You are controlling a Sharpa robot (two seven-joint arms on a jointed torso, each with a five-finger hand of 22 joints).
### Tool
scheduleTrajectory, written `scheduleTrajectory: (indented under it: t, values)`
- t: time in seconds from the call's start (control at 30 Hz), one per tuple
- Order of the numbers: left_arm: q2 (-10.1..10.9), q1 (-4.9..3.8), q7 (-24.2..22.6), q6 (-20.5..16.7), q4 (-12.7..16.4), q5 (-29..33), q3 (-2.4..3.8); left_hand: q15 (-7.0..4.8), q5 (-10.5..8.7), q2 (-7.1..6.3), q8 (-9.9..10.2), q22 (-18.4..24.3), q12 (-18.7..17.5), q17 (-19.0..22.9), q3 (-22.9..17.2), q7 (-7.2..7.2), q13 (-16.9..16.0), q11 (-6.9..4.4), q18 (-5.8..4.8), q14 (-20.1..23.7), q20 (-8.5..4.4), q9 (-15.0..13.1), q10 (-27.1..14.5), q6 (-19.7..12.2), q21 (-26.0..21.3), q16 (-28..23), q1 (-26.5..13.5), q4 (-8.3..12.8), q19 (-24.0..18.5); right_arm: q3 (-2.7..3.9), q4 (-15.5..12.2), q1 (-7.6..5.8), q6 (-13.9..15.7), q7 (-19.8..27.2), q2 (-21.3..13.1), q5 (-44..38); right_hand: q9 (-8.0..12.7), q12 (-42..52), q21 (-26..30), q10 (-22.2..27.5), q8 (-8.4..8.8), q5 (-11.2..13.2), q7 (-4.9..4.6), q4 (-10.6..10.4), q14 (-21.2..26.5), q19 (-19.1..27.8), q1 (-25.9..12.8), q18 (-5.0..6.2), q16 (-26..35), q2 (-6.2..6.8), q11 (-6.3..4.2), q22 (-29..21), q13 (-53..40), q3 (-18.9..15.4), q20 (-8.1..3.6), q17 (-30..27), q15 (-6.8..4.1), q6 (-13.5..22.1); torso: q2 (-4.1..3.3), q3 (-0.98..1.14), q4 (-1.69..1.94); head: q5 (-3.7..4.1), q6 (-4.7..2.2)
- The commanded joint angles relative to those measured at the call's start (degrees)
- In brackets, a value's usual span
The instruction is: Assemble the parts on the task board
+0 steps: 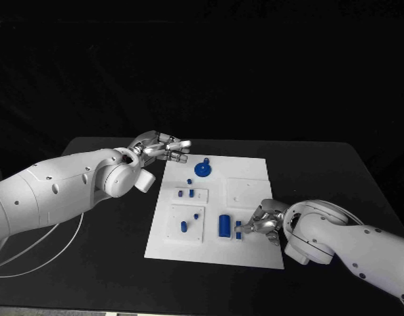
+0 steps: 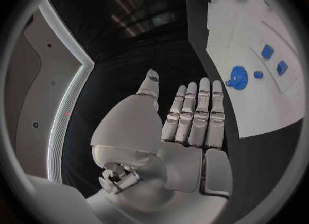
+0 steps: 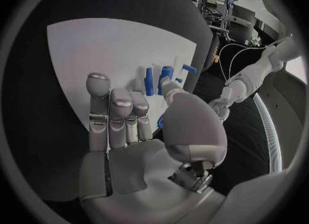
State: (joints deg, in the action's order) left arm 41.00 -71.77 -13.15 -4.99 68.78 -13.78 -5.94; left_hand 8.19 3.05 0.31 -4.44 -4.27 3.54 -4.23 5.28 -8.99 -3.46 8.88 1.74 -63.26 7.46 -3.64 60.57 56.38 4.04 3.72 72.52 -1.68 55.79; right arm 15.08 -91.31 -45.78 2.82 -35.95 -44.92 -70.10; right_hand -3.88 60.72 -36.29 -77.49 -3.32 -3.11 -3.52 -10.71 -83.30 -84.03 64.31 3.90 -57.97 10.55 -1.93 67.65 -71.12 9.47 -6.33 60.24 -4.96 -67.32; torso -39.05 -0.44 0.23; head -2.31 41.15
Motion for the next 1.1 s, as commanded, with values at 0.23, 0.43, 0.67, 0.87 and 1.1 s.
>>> scheduleTrajectory:
  t: [0.23, 0.43, 0.67, 0.87, 1.1]
  values:
    - [0.01, -0.02, -0.49, 0.70, 0.15, 0.03, 0.04, 0.03, -0.10, 0.22, 0.02, 0.03, -0.03, 0.00, 0.09, 0.07, -0.09, -0.06, 0.47, 0.36, -0.06, 0.00, -0.37, 0.25, 0.20, -0.13, -0.42, -0.34, -0.30, 0.90, -1.58, 0.12, 4.92, 7.94, -2.52, -6.79, -0.40, 0.50, -0.74, 0.17, -0.49, 0.20, -0.41, 0.55, -0.02, -2.76, 3.63, 0.98, -0.09, -1.13, 0.53, 0.27, -0.14, -0.60, 0.08, 0.33, 0.00, 1.54, 0.03, -0.02, 0.00, -0.07, -0.15]
    - [0.07, -0.02, -0.45, 0.61, 0.15, 0.03, 0.04, 0.03, -0.10, 0.22, 0.02, 0.03, -0.03, 0.00, 0.09, 0.07, -0.09, -0.06, 0.47, 0.36, -0.06, 0.00, -0.37, 0.25, 0.20, -0.13, -0.42, -0.34, -0.30, 1.07, -1.79, 0.12, 7.32, 14.11, -3.45, -12.28, -0.24, 0.69, -1.83, -0.22, -0.34, 0.35, -0.06, 3.11, -0.11, -2.81, 6.31, 0.60, -0.54, -2.70, 0.45, 0.83, -0.23, 1.93, -0.10, 0.88, -0.12, 0.12, 0.02, -0.03, 0.06, -0.03, -0.14]
    - [0.00, -0.01, -0.52, 0.59, 0.10, 0.03, 0.04, 0.03, -0.10, 0.22, 0.02, 0.03, -0.03, 0.00, 0.09, 0.07, -0.09, -0.06, 0.47, 0.36, -0.06, 0.00, -0.37, 0.25, 0.20, -0.13, -0.42, -0.34, -0.30, 0.91, -1.13, 0.14, 8.88, 21.22, -3.13, -15.68, 0.26, 1.29, -2.47, -0.31, -0.20, -4.37, -1.10, 14.24, -0.20, -2.54, 11.82, 0.45, -0.66, -5.12, 1.41, 1.63, -0.50, 13.09, 0.58, 0.89, 0.51, 1.18, 0.01, -0.05, 0.06, 0.03, -0.08]
    - [0.02, -0.01, -0.57, 0.61, 0.08, 0.03, 0.04, 0.03, -0.10, 0.22, 0.02, 0.03, -0.03, 0.00, 0.09, 0.07, -0.09, -0.06, 0.47, 0.36, -0.06, 0.00, -0.37, 0.25, 0.20, -0.13, -0.42, -0.34, -0.30, 0.40, -0.31, 0.36, 8.99, 24.12, -2.19, -18.23, 0.28, 1.80, -2.54, -0.30, -0.23, -4.98, -1.06, 21.52, -0.14, -2.44, 7.93, 0.55, -0.92, -6.77, 1.34, 2.69, -0.28, 18.07, 0.70, 0.62, 0.56, 0.35, 0.01, 0.00, 0.10, -0.07, 0.03]
    - [-0.16, 0.00, -0.58, 0.63, -0.17, 0.03, 0.04, 0.02, -0.09, 0.28, -0.02, 0.03, -0.02, -0.01, 0.06, 0.07, -0.09, -0.08, 0.47, 0.34, -0.06, -0.01, -0.30, 0.22, 0.20, -0.13, -0.38, -0.30, -0.29, -0.56, 0.09, 0.60, 8.47, 24.76, -1.70, -21.37, 0.27, 2.03, -2.47, -0.31, -0.24, -7.33, -1.10, 23.61, -0.08, -2.48, 6.82, 0.53, -1.13, -7.36, 1.38, 3.39, -0.16, 18.90, 0.76, 0.55, 0.62, -1.07, 0.02, -0.09, 0.09, -0.18, 0.22]
